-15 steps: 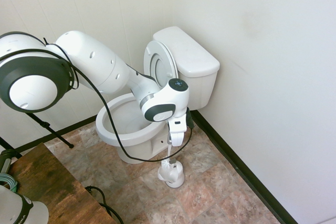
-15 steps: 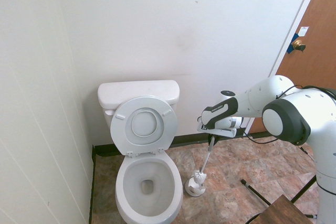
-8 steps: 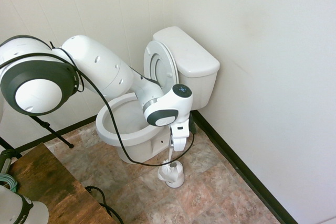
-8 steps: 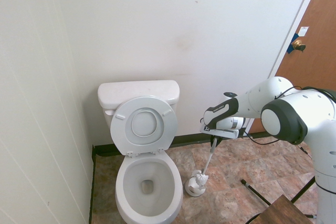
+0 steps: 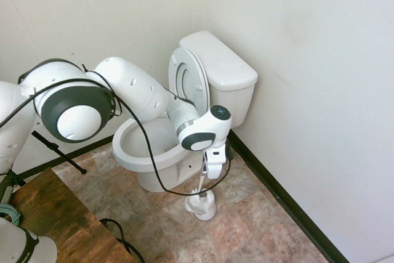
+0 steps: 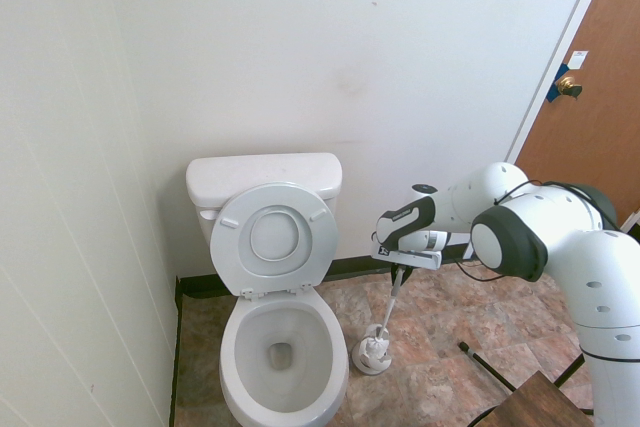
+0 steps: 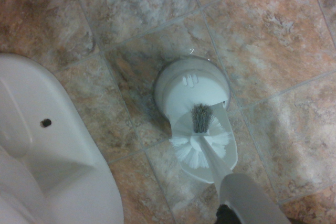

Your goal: Clean the toilet

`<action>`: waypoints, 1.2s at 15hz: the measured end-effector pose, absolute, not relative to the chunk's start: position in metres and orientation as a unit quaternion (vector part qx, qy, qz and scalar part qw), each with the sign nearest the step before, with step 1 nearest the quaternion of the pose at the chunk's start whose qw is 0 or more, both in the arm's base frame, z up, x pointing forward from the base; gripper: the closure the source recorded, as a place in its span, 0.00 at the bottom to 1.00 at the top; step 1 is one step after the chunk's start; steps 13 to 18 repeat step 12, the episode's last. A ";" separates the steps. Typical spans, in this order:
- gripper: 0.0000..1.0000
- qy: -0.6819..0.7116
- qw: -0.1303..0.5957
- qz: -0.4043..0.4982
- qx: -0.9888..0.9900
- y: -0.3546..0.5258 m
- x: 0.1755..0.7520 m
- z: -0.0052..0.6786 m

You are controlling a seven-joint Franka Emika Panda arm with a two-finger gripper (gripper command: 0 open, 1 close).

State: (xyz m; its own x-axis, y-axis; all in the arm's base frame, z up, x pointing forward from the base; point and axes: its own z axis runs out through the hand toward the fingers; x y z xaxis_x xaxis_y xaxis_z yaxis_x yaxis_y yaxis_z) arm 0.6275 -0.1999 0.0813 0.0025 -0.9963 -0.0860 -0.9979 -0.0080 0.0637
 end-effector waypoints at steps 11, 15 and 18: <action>1.00 0.725 -0.019 0.096 -0.682 -0.223 0.681 0.003; 1.00 0.726 -0.022 0.097 -0.681 -0.222 0.684 0.000; 1.00 0.726 -0.022 0.097 -0.681 -0.222 0.684 0.000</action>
